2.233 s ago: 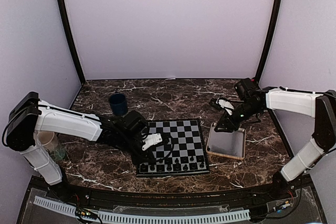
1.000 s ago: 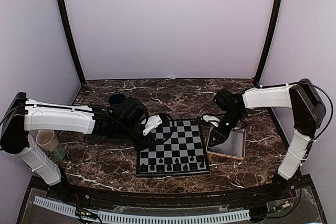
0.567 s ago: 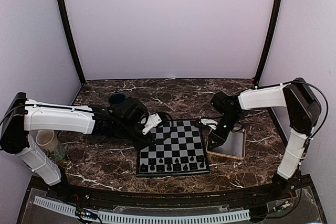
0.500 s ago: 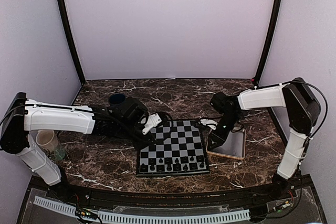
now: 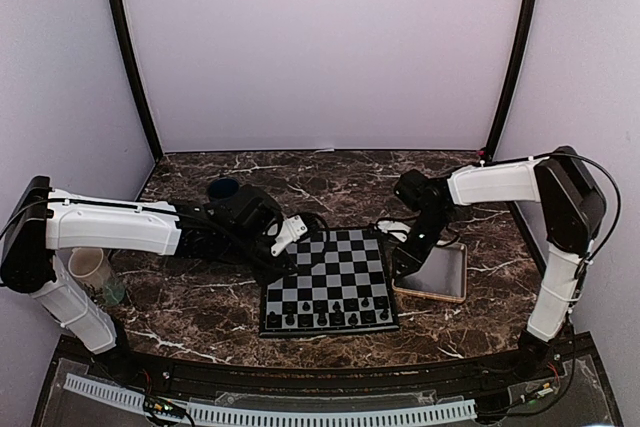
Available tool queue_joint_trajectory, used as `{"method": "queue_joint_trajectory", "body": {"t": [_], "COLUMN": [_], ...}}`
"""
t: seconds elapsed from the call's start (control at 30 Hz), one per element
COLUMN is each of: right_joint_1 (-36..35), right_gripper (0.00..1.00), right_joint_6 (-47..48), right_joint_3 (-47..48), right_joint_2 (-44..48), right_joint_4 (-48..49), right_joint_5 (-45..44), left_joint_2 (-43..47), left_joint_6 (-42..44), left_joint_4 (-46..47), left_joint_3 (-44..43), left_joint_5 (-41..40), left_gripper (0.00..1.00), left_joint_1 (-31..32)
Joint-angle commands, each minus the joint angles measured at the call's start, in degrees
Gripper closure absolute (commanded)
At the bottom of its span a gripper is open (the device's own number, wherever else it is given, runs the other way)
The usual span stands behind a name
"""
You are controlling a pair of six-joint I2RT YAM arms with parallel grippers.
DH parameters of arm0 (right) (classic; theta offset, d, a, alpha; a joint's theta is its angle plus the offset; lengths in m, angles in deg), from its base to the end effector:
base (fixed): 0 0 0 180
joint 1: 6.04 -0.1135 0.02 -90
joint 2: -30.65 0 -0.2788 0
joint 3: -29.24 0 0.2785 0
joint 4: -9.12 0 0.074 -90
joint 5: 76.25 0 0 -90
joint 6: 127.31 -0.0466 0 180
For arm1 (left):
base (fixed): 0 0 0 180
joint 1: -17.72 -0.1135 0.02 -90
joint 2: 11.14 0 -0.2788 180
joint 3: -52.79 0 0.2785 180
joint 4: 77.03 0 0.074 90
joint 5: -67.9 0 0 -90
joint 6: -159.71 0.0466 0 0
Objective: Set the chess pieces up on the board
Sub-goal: Adjust the pawn in the storage box.
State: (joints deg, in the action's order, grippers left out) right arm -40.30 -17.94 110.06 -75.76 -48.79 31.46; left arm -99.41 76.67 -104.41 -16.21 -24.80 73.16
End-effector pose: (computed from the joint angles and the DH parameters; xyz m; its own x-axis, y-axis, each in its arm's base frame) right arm 0.2923 0.2163 0.1430 -0.5874 -0.7824 -0.2070 -0.8051 0.5390 0.2476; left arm 0.2045 -0.2929 0.2126 -0.3120 0.6663 -0.6772 0.8483 0.5163 0.1172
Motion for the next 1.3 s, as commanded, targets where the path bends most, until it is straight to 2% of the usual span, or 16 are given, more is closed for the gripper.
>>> {"method": "queue_joint_trajectory", "body": {"t": [0.0, 0.13, 0.6, 0.8, 1.27], "right_joint_1": [-0.47, -0.46, -0.16, -0.17, -0.23], "right_gripper": [0.7, 0.7, 0.68, 0.67, 0.72], "right_joint_6": [-0.78, 0.65, 0.73, 0.36, -1.05], "right_joint_3": [-0.6, -1.85, -3.01, -2.73, -2.73], "right_joint_2": [-1.03, 0.55, 3.43, 1.48, 0.49], "right_joint_4": [1.1, 0.21, -0.62, 0.53, 4.97], "right_joint_5": [-6.33, -3.78, -7.6, -7.3, -14.62], "left_joint_2": [0.3, 0.24, -0.05, -0.28, -0.42], "left_joint_6": [-0.63, -0.39, -0.19, -0.28, -0.53], "left_joint_4": [0.29, 0.91, 1.73, 1.99, 2.17], "left_joint_3": [0.19, 0.58, 1.77, 1.73, 1.66], "left_joint_5": [-0.38, -0.29, 0.28, 0.39, 0.09], "left_gripper": [0.66, 0.66, 0.66, 0.66, 0.66], "left_joint_1": [0.28, 0.28, 0.28, 0.28, 0.28]}}
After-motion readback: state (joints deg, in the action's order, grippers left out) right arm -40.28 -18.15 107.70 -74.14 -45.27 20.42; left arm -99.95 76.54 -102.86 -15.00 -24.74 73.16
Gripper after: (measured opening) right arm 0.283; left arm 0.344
